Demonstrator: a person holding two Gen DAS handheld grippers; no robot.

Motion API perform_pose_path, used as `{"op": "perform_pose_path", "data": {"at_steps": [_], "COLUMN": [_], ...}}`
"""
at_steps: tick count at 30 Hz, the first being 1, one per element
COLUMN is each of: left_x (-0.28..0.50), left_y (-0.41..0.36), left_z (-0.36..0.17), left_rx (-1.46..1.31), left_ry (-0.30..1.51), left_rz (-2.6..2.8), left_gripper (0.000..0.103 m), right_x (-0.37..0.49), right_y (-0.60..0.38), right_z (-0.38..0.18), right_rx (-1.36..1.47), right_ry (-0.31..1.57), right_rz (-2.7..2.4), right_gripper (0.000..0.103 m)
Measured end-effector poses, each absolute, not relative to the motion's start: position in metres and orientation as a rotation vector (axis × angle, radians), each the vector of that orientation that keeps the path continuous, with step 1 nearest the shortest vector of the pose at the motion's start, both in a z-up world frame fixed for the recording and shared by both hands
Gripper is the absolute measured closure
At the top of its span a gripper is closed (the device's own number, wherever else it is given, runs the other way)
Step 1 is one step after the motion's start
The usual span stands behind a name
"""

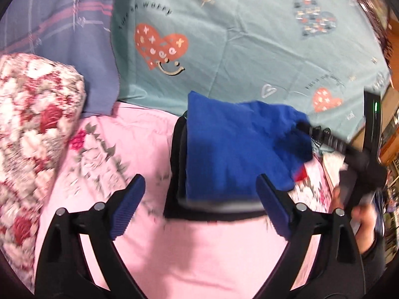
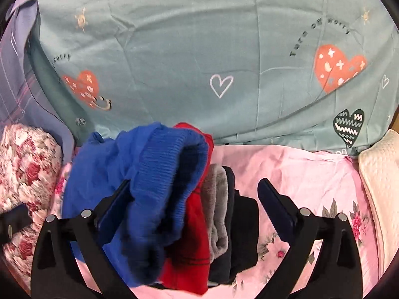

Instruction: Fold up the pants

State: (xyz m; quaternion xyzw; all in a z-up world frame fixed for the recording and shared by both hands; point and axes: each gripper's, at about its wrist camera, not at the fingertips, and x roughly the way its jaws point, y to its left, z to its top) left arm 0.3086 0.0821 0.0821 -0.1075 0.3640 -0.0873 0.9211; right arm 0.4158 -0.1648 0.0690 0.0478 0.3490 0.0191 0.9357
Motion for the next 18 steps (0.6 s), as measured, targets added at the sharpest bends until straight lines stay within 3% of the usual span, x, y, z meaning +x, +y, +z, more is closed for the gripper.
{"op": "perform_pose_path", "data": {"at_steps": [7,13,18], "left_x": [0.196,0.155,0.159], "left_y": [0.047,0.031,0.031], "left_z": [0.065,0.028,-0.004], "left_rx": [-0.047,0.001,-0.059], "left_ry": [0.684,0.619,0.627], "left_rz": [-0.241,-0.198,-0.172], "left_gripper": [0.002,0.002,0.002], "right_x": [0.310,0.198,0.138], "right_y": [-0.156,-0.163,-0.177], "right_z": [0.114,0.049,-0.008], "right_rx": [0.020,0.016,0.072], "right_ry": [0.582,0.632,0.554], "right_rz": [0.053,0.126,0.013], "right_gripper": [0.003,0.001,0.001]}}
